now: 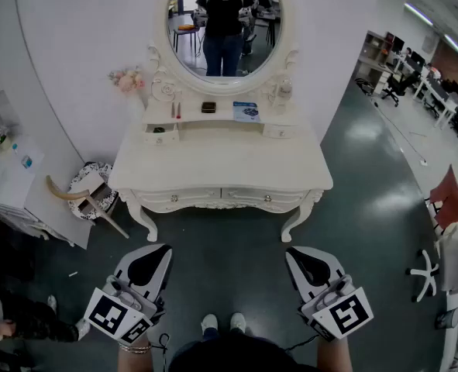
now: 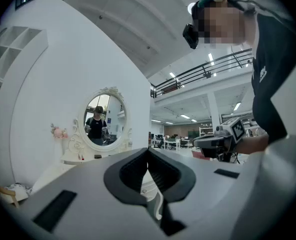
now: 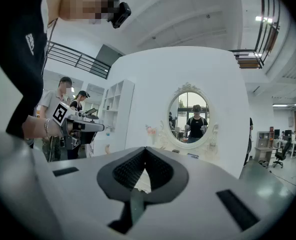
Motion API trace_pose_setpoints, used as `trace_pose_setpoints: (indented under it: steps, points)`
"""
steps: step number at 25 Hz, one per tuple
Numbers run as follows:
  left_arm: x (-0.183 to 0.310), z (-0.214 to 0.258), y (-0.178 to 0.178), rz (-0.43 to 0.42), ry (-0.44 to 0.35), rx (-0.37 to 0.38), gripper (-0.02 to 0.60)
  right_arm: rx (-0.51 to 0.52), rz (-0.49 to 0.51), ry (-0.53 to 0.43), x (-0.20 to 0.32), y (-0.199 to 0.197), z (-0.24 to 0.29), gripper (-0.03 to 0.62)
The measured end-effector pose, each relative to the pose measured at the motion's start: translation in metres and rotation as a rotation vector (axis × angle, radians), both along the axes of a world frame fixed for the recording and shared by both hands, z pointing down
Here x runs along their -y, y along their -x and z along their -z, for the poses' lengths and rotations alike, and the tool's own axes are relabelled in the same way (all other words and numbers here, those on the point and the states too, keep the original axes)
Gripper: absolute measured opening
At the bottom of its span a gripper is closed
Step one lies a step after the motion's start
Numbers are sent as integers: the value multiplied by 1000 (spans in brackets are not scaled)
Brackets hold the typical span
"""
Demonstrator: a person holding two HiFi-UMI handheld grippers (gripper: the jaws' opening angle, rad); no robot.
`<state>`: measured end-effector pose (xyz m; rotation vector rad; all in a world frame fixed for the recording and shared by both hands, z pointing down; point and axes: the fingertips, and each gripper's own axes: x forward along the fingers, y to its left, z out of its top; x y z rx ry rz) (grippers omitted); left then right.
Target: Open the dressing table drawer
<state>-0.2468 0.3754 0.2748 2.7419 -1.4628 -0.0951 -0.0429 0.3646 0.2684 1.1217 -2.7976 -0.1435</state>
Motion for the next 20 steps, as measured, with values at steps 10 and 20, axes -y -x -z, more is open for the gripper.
trace_pose_setpoints:
  steps: [10, 20]
  points:
    - [-3, -4, -5, -23, 11, -20, 18, 6, -2, -4, -8, -3, 4, 17]
    - [9, -7, -28, -57, 21, -19, 17, 19, -22, -8, -10, -28, 3, 18]
